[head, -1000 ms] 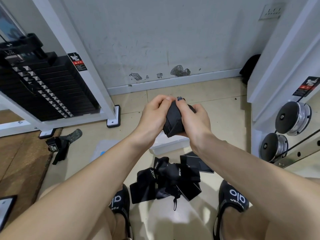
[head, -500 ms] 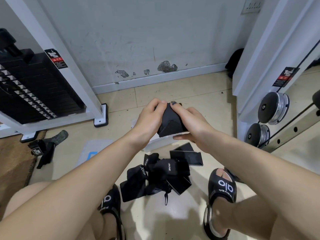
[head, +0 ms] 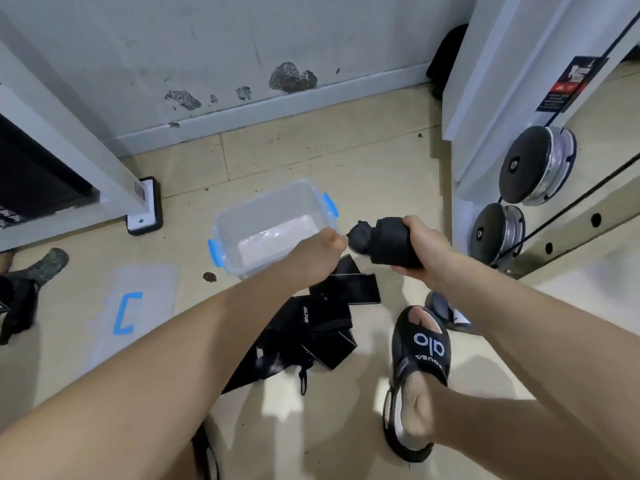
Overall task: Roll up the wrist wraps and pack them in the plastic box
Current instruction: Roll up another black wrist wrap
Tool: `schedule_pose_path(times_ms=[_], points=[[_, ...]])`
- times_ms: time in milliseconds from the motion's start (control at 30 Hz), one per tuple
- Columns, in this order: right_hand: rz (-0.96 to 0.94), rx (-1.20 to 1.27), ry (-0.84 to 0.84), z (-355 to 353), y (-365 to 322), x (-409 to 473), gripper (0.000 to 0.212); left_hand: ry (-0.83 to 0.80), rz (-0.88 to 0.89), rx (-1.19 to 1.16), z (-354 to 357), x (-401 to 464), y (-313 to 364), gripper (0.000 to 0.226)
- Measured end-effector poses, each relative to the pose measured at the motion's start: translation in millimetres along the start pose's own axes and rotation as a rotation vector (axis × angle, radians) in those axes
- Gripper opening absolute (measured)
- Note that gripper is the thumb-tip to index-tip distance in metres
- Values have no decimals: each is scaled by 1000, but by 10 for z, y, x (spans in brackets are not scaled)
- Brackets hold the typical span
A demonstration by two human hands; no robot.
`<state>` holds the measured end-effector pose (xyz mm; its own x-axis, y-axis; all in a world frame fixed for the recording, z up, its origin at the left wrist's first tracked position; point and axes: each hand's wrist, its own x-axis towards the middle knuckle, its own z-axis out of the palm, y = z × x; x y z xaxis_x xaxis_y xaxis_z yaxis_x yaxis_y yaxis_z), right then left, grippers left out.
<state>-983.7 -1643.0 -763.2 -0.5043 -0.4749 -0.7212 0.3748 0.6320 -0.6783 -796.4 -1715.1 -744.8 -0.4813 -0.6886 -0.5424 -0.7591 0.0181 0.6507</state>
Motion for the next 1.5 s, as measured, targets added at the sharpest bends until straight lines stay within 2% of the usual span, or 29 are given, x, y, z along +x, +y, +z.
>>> schedule_pose_path(times_ms=[133, 267, 400, 533, 633, 700, 800, 867, 933, 1000, 1033, 1100, 1133, 1200, 1233, 1300, 1367, 1433, 1500], points=[[132, 50, 122, -9, 492, 603, 52, -119, 20, 210, 290, 366, -390, 38], [293, 210, 236, 100, 865, 1145, 60, -220, -14, 410, 536, 729, -885, 69], [315, 287, 331, 153, 1095, 1581, 52, -263, -17, 619, 739, 922, -1359, 97], [345, 294, 320, 163, 1283, 1867, 44, -238, 44, 785, 855, 1038, -1652, 105], [361, 279, 320, 200, 1313, 1914, 51, -213, 82, 809, 878, 1042, -1718, 90], [365, 305, 336, 213, 1297, 1876, 54, -165, 98, 785, 849, 1035, -1715, 66], [357, 340, 340, 221, 1299, 1778, 64, -50, 88, 632, 737, 1027, -1716, 21], [289, 262, 330, 270, 1327, 1664, 68, 8, 66, 592, 622, 1000, -1705, 12], [238, 153, 455, 374, 1390, 1541, 75, 50, 57, 650, 509, 955, -1687, 20], [242, -62, 612, 498, 1431, 1442, 67, 113, 200, 713, 443, 862, -1646, 24], [252, -91, 610, 579, 1433, 1395, 64, 100, 345, 764, 453, 815, -1632, 24], [204, -48, 432, 769, 1472, 1301, 61, -35, 662, 928, 603, 727, -1651, 27], [124, -127, 337, 843, 1510, 1254, 55, -141, 778, 1014, 727, 673, -1679, 29], [-114, -457, 180, 924, 1535, 1218, 45, -277, 906, 1156, 965, 568, -1749, 36], [-252, -636, 98, 940, 1543, 1259, 52, -309, 918, 1197, 1051, 543, -1784, 43], [-454, -1053, -78, 976, 1475, 1305, 70, -263, 888, 1249, 1149, 551, -1809, 58], [-506, -1349, -179, 983, 1460, 1404, 81, -203, 845, 1325, 1249, 638, -1839, 60], [-490, -1441, -195, 979, 1474, 1461, 80, -228, 703, 1374, 1280, 723, -1790, 67], [-517, -1452, -137, 986, 1489, 1489, 70, -160, 638, 1383, 1290, 764, -1768, 65]])
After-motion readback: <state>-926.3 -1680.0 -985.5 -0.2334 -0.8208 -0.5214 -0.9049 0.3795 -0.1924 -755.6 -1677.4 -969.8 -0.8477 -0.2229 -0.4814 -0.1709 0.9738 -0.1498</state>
